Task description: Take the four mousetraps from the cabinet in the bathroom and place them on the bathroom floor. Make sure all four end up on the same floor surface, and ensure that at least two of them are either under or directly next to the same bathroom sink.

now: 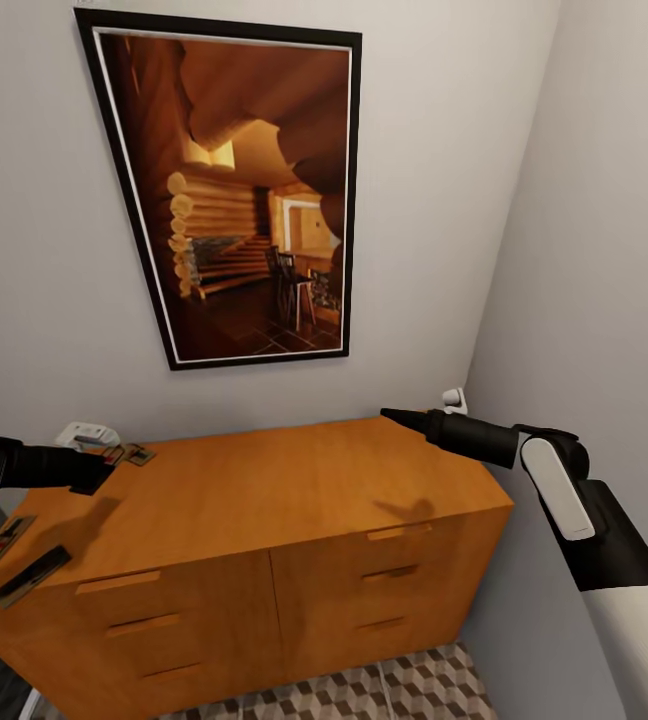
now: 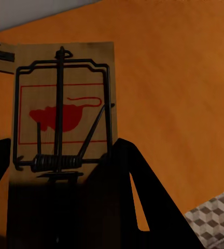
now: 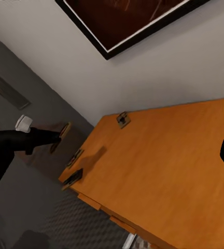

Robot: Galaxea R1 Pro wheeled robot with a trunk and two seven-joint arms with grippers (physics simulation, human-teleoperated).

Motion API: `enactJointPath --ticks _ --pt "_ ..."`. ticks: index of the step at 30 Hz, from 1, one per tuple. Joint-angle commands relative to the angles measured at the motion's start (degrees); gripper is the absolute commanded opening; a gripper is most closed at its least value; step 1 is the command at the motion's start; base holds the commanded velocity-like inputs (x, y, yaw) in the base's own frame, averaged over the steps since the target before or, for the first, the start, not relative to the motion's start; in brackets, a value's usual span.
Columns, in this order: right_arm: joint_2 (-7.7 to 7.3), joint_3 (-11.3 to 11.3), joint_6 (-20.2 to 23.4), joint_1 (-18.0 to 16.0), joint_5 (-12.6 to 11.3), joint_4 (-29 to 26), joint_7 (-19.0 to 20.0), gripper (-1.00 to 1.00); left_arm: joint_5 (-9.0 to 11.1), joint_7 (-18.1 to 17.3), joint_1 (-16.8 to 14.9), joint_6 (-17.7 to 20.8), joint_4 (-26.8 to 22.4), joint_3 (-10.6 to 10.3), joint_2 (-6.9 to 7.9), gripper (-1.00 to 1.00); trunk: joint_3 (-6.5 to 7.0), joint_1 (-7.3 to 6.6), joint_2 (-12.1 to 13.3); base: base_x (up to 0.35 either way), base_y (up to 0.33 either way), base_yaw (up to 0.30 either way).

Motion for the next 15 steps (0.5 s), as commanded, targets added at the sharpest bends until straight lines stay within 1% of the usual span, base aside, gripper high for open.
enactJointPath --ticks 1,5,8,10,13,15 --pt "-0.03 0.0 0.1 -0.1 0.1 0.0 0.2 1.0 -0.6 -0.7 -0.1 0.3 0.2 0.0 -0.02 -1.0 0.09 -0.21 0.3 0.0 0.0 0.0" --pt "-0.03 0.1 0.1 -0.1 0.2 0.0 -0.3 1.0 -0.6 -0.7 -0.1 0.3 2.3 0.0 -0.08 -1.0 0.81 -1.08 1.9 0.0 0.0 0.0" --pt "-0.03 0.4 0.2 -0.1 0.6 -0.1 -1.8 1.0 -0.6 -0.7 0.0 0.3 3.3 -0.1 -0.23 -1.0 1.34 -1.74 3.1 0.0 0.0 0.0" --pt "-0.03 1.2 0.2 -0.1 0.8 -0.2 -2.7 1.0 -0.6 -0.7 0.0 0.3 3.6 -0.1 -0.45 -1.0 1.7 -2.18 3.9 0.0 0.0 0.0" --pt "-0.03 2.6 0.2 -0.1 1.0 -0.2 -3.1 1.0 -0.6 -0.7 0.0 0.3 3.5 -0.1 -0.59 -1.0 2.24 -2.84 5.1 0.0 0.0 0.0" --pt "-0.07 3.2 0.2 -0.1 1.0 -0.2 -3.2 1.0 -0.6 -0.7 0.0 0.3 3.3 -0.1 -0.62 -1.0 2.6 -3.28 6.0 0.0 0.0 0.0"
